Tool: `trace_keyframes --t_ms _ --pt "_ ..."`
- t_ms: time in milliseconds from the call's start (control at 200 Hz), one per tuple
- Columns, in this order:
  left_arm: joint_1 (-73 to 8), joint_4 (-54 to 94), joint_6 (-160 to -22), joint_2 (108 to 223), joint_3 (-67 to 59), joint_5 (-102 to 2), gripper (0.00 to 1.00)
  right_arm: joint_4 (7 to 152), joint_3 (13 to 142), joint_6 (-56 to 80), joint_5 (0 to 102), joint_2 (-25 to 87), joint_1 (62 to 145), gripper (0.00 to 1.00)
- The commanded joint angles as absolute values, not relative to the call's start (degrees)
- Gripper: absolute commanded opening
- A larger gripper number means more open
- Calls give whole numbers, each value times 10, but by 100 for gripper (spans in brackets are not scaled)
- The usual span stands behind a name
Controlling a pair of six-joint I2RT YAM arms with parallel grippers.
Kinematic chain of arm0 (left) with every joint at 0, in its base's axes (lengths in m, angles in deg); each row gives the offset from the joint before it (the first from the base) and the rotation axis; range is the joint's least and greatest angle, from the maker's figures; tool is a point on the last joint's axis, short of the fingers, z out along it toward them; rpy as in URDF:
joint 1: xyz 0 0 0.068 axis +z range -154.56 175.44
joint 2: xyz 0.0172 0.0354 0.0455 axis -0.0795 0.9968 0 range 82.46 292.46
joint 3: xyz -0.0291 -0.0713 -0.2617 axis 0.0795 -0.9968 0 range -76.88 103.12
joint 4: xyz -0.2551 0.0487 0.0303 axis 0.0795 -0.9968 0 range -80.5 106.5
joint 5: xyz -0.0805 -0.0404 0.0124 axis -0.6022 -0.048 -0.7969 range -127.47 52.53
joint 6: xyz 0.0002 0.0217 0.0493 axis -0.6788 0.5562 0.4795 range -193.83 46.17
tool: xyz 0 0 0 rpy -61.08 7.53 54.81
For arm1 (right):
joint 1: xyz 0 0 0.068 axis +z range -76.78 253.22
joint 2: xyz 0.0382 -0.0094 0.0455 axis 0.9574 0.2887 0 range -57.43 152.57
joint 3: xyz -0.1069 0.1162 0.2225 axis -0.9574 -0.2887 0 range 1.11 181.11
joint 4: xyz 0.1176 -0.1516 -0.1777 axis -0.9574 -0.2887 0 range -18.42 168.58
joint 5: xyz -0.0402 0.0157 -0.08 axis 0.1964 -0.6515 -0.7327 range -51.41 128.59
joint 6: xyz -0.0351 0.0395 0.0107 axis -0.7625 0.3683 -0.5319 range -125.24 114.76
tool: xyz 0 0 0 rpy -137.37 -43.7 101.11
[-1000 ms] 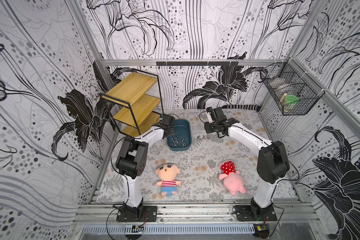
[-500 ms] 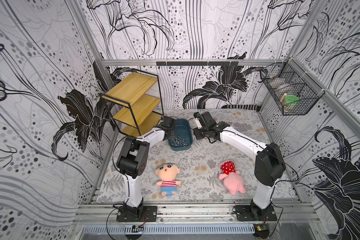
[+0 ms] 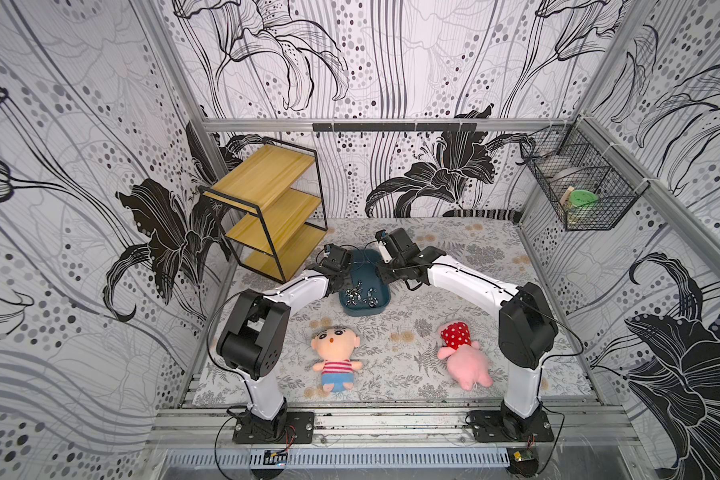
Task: Take out the wing nut from the storage box
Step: Move the storage box to the center of the board.
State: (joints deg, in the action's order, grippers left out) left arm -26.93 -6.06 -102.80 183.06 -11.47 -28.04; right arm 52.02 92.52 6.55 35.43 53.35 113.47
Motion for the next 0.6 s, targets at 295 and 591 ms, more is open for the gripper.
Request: trace_keyframes --t_ms 295,591 --pt "-276 -24 -1059 1804 -157 -315 15 539 950 123 378 588 1158 47" --pt "-274 -28 -1064 1772 -154 -326 32 529 983 141 376 625 1171 47"
